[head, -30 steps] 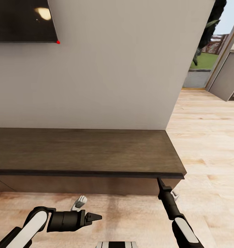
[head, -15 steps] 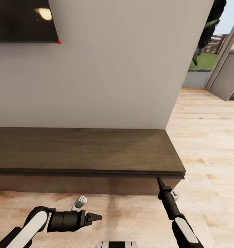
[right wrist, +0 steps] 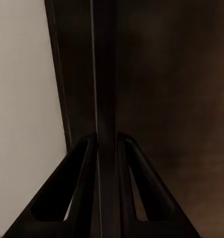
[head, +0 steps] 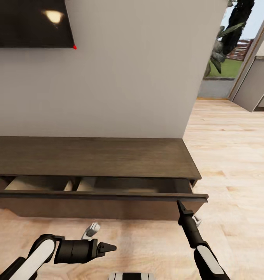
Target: Place each of the two pumpkins and all three candles from the living room inside a cabinet in the living room (use any cabinet), then make sure every cabinet is closed, and position the cauldron so it is next to a table in the living room.
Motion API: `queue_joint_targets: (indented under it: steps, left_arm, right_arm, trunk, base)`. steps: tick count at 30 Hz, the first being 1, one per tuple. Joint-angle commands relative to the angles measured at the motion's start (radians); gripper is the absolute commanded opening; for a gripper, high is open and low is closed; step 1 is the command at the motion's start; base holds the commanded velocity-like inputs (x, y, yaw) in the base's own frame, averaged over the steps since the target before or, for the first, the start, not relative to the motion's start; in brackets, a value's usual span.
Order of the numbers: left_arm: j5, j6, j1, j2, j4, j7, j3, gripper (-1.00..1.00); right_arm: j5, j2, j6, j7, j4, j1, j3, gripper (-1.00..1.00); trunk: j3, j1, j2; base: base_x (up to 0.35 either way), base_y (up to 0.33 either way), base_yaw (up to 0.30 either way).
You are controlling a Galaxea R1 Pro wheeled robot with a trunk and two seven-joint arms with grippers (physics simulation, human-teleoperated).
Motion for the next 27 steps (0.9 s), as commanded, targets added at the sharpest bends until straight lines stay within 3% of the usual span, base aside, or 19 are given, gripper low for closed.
queue_joint_targets:
  steps: [1,7,27]
  left_arm:
    - [-0.010,0.001,-0.001,0.001,0.000,-0.010,-0.001,1.00]
    - [-0.010,0.001,-0.001,0.002,0.000,-0.010,0.001,1.00]
    - [-0.010,0.001,-0.001,0.002,0.000,-0.010,0.001,1.00]
  right_arm:
    - [-0.018,0.001,0.014,0.009,0.000,0.000,-0.006,-1.00]
    - [-0.018,0.001,0.014,0.009,0.000,0.000,-0.006,-1.00]
    - [-0.017,0.001,0.014,0.009,0.000,0.000,-0.006,-1.00]
  trunk:
    - [-0.001,-0.001,0.000]
    - [-0.001,-0.001,0.000]
    - [-0.001,-0.001,0.000]
  base:
    - [-0.331,0.000,0.000]
    - [-0.292,0.000,0.000]
    - [-0.105,0.000,0.000]
